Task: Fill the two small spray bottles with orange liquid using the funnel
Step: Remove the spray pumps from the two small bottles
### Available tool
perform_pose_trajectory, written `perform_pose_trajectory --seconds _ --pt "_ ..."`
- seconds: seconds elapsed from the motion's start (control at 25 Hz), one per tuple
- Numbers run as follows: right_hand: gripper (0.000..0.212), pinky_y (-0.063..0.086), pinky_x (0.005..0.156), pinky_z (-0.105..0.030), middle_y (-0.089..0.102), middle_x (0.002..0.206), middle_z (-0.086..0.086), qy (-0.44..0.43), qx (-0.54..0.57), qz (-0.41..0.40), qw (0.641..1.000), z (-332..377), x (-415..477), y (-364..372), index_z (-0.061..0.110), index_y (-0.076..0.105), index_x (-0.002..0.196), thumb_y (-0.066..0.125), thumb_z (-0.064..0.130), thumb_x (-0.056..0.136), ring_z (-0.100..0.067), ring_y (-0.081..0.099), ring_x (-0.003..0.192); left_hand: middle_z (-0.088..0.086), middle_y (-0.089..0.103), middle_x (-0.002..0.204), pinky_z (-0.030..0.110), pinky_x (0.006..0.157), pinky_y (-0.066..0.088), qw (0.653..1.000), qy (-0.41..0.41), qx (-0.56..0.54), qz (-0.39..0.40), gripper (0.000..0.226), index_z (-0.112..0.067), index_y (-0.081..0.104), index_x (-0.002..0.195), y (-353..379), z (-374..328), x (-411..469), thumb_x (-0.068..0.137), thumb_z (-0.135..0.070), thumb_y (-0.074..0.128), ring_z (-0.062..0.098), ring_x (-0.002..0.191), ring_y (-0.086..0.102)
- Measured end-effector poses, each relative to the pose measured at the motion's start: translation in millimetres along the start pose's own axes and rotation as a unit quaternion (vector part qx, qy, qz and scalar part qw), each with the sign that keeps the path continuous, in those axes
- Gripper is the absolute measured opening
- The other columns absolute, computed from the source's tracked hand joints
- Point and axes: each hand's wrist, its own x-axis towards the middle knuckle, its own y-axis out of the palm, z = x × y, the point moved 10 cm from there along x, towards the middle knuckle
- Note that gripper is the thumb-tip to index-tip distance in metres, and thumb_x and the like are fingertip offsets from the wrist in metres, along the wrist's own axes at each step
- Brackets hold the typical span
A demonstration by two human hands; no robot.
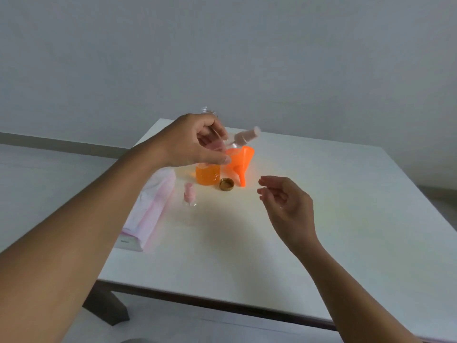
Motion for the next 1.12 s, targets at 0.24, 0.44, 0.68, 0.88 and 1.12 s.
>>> perform_pose_trajectory --seconds 0.24,0.44,0.68,0.88,1.12 --pt "0.030 0.055 0.066 -0.023 0.072 0.077 -0.008 0.042 0.118 -0.038 0.991 24 1 -62 0.008 0.075 0.099 0.078 0.035 0.087 -0.015 0.065 0.070 -0.010 0.073 0.092 0.026 0.075 0.056 0.999 0.015 -0.020 0.037 0.047 -0.032 0.067 0.108 92 -45 -1 0.068 -0.048 0.085 0.004 0.086 0.070" --pt "0.037 0.043 0.062 -0.031 0.060 0.062 -0.006 0.089 0.119 -0.030 0.988 -5 -8 -98 0.007 0.076 0.082 0.080 0.043 0.077 -0.014 0.049 0.061 -0.012 0.072 0.102 0.035 0.085 0.059 0.997 0.023 -0.050 0.056 0.046 -0.029 0.068 0.120 153 -51 -10 0.078 -0.045 0.077 0.008 0.098 0.068" --pt "0.021 0.042 0.065 -0.024 0.073 0.082 -0.002 0.084 0.161 0.054 0.982 -20 -21 -107 0.001 0.075 0.100 0.070 0.020 0.092 -0.008 0.054 0.067 -0.010 0.074 0.103 0.029 0.085 0.056 0.985 -0.010 -0.151 0.082 0.042 -0.028 0.067 0.123 199 -40 -29 0.086 -0.049 0.064 0.010 0.098 0.069" --pt "0.023 0.047 0.076 -0.034 0.077 0.112 0.008 0.151 0.172 0.092 0.969 -34 -25 -103 0.014 0.080 0.087 0.076 0.036 0.081 -0.007 0.062 0.078 -0.009 0.072 0.111 0.027 0.083 0.057 0.986 -0.024 -0.153 0.061 0.044 -0.033 0.064 0.126 212 -32 -36 0.086 -0.052 0.064 0.005 0.104 0.067" --pt "0.030 0.054 0.084 -0.028 0.077 0.106 -0.003 0.133 0.195 0.110 0.966 -44 -11 -110 0.008 0.077 0.106 0.080 0.016 0.078 -0.013 0.072 0.094 -0.012 0.072 0.108 0.038 0.089 0.058 0.986 -0.044 -0.154 0.055 0.046 -0.034 0.064 0.125 223 -24 -36 0.084 -0.056 0.064 0.006 0.107 0.066"
